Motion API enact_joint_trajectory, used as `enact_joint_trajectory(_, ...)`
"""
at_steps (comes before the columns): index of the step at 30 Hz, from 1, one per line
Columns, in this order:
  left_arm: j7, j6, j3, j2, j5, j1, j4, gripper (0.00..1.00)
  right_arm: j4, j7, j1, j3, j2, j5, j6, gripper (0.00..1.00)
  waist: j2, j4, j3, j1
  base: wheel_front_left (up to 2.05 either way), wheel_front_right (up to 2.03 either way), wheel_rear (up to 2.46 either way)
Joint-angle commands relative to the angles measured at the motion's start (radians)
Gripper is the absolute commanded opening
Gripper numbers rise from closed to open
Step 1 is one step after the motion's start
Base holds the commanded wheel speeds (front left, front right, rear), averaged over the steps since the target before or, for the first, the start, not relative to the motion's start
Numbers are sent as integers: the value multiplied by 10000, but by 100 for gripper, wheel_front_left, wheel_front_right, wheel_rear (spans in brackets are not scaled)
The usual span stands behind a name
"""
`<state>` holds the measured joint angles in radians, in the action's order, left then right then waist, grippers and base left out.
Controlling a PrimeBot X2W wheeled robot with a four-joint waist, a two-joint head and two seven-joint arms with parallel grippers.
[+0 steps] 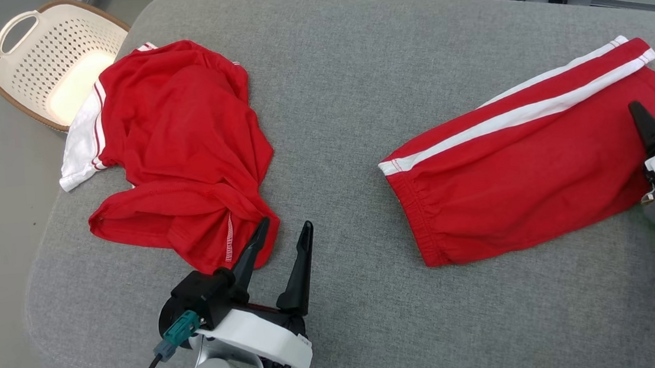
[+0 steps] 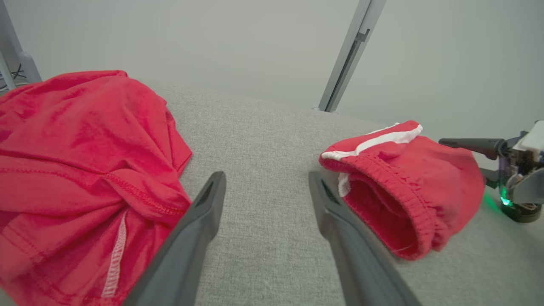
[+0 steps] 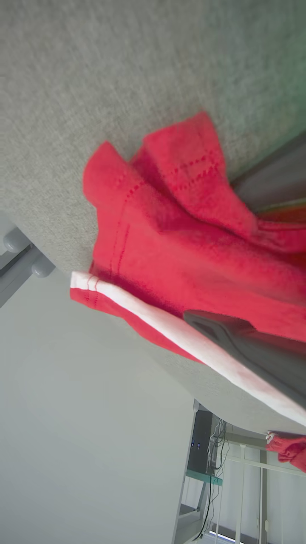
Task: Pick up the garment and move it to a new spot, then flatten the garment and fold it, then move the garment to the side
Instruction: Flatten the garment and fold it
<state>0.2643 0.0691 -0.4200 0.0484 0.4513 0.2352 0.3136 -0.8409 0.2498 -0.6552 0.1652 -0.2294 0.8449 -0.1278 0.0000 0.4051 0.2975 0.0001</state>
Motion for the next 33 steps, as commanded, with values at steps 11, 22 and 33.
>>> enact_joint_trajectory(11,-6,-160,87,34,176,373,-110,100,-984,-675,-606,-324,236,-248,-21,0,0,-57,155,-1,0,0,0)
enact_joint_trajectory(22,-4,-21,439,37,-96,252,459,100,-306,-1869,489,-436,-1,802,-16,0,0,-893,-521,-1,0,0,0)
enact_joint_trajectory(33,-4,158,920,35,-321,-201,706,100,-670,-3689,2113,131,28,899,-18,0,0,-1977,-1444,-1,0,0,0)
